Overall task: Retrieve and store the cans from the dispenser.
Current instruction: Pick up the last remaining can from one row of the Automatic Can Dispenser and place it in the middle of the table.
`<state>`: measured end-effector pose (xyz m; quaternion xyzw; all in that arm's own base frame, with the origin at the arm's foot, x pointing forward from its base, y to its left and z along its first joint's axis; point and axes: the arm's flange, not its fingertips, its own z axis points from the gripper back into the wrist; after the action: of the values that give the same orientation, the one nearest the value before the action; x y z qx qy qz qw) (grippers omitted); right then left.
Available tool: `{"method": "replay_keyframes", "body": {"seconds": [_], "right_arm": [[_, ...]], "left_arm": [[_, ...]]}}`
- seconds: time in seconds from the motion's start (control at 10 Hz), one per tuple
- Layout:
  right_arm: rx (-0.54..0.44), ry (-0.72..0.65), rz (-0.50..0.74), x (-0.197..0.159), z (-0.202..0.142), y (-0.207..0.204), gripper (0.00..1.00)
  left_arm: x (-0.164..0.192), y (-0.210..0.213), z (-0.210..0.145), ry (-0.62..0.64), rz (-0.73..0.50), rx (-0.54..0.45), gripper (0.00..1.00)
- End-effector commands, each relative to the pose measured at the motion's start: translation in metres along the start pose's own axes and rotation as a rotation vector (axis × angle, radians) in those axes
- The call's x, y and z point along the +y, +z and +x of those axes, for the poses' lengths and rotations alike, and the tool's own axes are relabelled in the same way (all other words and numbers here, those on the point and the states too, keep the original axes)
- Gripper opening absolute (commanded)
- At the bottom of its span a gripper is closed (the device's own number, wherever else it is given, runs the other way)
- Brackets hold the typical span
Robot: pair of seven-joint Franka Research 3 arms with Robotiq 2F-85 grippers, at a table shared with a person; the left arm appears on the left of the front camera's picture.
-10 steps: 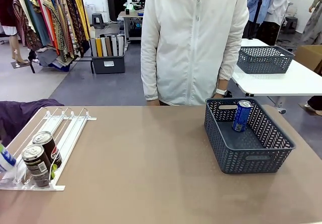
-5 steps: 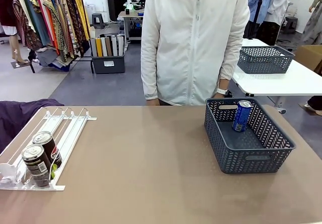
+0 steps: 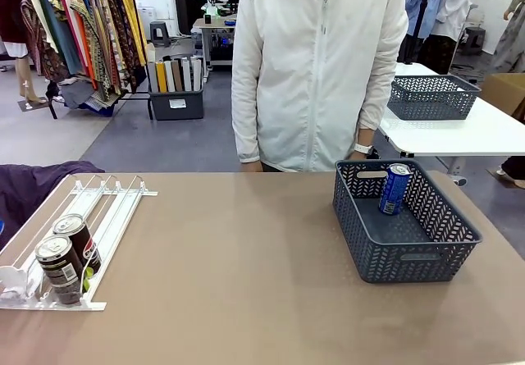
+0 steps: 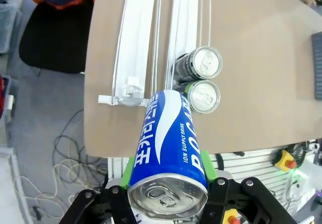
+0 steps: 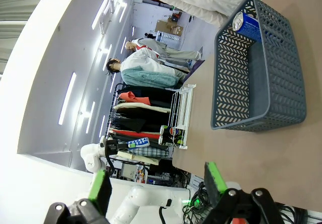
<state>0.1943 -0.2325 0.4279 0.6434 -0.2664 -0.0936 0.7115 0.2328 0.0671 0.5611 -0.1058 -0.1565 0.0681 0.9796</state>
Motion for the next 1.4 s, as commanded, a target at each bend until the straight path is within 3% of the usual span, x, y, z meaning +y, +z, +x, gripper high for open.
{"method": "replay_keyframes", "body": {"seconds": [0.0,0.1,0.3,0.5,0.6,0.7,0.9,1.1,1.3], "right_arm": [[-0.015,0.024,0.021,0.003,0.002,-0.002,1.0],[-0.015,0.024,0.021,0.003,0.002,-0.002,1.0],[-0.015,0.024,0.021,0.003,0.002,-0.002,1.0],[-0.015,0.024,0.021,0.003,0.002,-0.002,1.0],[-0.015,0.024,0.021,0.003,0.002,-0.002,1.0],[-0.015,0.024,0.021,0.003,0.002,-0.002,1.0],[-0.015,0.024,0.021,0.003,0.002,-0.002,1.0],[-0.015,0.024,0.021,0.003,0.002,-0.002,1.0],[-0.015,0.024,0.021,0.003,0.002,-0.002,1.0]], "left_arm": [[0.002,0.002,-0.001,0.003,-0.007,-0.008,0.0],[-0.008,-0.002,0.007,-0.007,-0.029,-0.042,0.0],[-0.073,-0.014,0.046,-0.158,-0.071,-0.093,0.0],[-0.18,-0.051,0.086,-0.366,-0.045,-0.05,0.0],[-0.231,-0.076,0.095,-0.465,-0.052,0.017,0.0],[-0.286,-0.107,0.095,-0.563,-0.049,0.078,0.0],[-0.36,-0.171,0.075,-0.665,-0.052,0.167,0.0],[-0.408,-0.243,0.037,-0.731,0.037,0.212,0.0],[-0.424,-0.291,0.017,-0.767,0.095,0.292,0.0]]}}
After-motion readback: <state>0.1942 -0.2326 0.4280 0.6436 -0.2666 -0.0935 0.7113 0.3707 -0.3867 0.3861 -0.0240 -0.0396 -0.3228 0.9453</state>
